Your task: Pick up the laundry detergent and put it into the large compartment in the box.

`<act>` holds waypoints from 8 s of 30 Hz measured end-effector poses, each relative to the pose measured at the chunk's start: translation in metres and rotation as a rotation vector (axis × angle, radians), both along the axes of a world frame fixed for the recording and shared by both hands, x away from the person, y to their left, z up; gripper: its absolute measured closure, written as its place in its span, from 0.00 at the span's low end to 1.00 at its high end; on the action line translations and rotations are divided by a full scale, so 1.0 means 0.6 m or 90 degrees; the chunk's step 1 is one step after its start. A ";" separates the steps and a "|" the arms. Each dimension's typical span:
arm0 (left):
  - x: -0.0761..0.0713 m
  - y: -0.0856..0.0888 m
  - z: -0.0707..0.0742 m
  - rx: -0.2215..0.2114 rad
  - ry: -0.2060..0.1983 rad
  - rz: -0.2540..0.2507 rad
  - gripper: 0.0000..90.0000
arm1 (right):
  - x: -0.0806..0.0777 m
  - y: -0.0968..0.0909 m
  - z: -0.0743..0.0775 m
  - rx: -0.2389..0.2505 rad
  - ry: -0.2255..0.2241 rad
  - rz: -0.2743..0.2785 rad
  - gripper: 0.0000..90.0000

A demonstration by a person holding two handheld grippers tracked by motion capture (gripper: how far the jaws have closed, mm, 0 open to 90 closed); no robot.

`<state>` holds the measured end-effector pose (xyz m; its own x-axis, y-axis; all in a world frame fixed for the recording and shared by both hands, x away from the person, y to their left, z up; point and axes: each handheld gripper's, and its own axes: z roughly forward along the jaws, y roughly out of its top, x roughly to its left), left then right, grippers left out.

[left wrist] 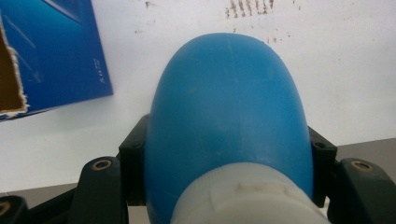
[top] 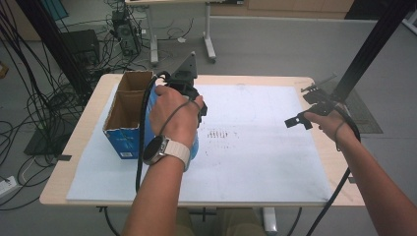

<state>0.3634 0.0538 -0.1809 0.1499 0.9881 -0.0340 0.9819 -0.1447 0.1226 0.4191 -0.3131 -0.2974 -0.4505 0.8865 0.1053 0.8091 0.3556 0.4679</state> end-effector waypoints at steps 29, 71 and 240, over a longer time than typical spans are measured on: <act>0.035 0.026 0.078 0.010 -0.018 -0.017 0.42 | 0.021 -0.014 0.027 0.005 -0.009 -0.025 0.10; 0.091 0.108 0.167 -0.006 -0.045 -0.013 0.42 | 0.053 -0.008 0.035 -0.006 -0.011 -0.045 0.10; 0.158 0.276 -0.036 0.049 -0.014 0.043 0.42 | 0.056 -0.004 -0.015 -0.009 0.023 -0.059 0.10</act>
